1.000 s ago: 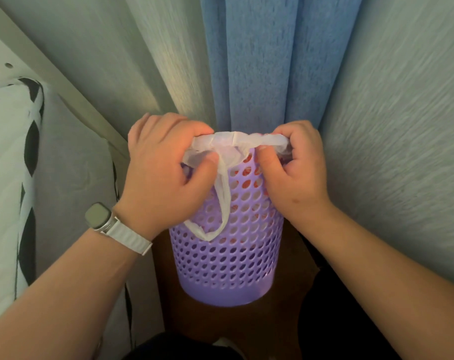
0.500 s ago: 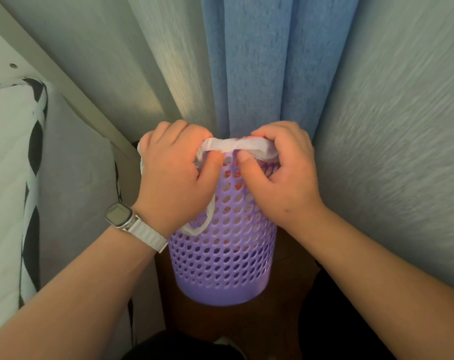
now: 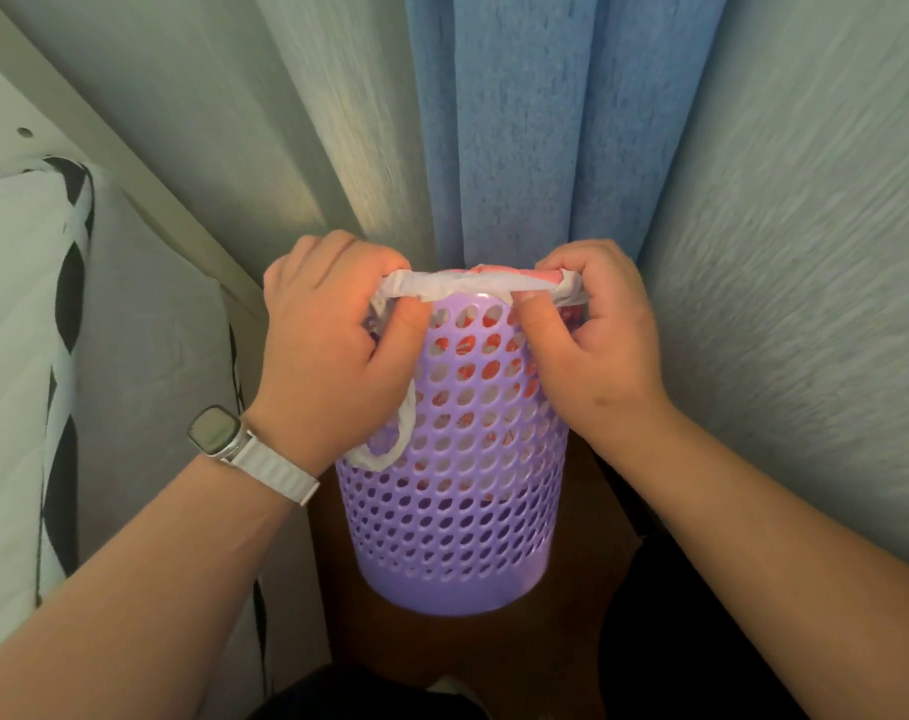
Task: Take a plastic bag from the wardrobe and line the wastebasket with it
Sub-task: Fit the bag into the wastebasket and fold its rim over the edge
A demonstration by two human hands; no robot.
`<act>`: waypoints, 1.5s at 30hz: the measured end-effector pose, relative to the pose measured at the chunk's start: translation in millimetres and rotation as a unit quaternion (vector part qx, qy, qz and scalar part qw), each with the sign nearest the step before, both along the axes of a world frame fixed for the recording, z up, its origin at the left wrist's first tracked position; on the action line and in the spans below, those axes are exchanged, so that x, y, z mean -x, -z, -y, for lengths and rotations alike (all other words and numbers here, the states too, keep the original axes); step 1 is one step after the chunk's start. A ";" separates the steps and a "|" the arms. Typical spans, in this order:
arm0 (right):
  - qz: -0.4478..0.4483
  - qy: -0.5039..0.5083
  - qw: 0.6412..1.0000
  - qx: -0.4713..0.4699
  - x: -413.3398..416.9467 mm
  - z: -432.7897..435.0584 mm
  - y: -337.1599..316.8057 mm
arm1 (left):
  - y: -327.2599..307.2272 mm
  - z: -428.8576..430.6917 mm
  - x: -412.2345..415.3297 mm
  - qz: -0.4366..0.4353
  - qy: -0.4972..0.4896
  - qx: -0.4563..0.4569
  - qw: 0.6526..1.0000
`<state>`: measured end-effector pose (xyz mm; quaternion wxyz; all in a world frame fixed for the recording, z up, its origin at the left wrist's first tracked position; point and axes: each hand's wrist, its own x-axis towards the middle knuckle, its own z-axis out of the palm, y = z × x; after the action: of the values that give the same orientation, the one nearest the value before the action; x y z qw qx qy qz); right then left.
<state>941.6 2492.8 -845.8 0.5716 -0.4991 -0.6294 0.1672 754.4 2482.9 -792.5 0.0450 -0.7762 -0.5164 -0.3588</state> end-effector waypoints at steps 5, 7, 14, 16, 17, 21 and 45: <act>0.027 0.047 0.998 -0.014 7.1 5.3 -5.7 | -8.2 20.2 -19.8 -0.086 -0.029 -0.006 0.996; 0.032 0.051 0.998 -0.011 10.9 9.0 -9.0 | -6.0 22.3 -30.4 -0.089 -0.046 -0.001 0.995; 0.031 0.021 0.999 0.003 19.0 16.3 -17.3 | 1.3 9.2 -25.4 -0.029 -0.034 -0.010 0.999; 0.029 -0.005 1.000 -0.011 16.5 15.7 -16.9 | 3.6 5.6 -17.9 -0.026 -0.025 0.007 0.999; 0.026 -0.017 0.999 -0.021 13.9 14.6 -16.0 | 4.2 3.7 -14.1 -0.023 -0.021 0.015 0.999; -0.005 -0.031 1.000 -0.003 2.0 5.1 -9.1 | 0.9 -0.6 -3.8 -0.019 -0.016 0.021 0.999; 0.070 -0.009 0.997 -0.018 11.3 12.4 -4.7 | -6.3 14.6 -18.4 -0.077 0.019 0.023 0.997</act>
<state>930.3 2480.3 -841.2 0.5334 -0.4935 -0.6754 0.1257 772.8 2468.4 -786.3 0.0592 -0.8121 -0.5046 -0.2870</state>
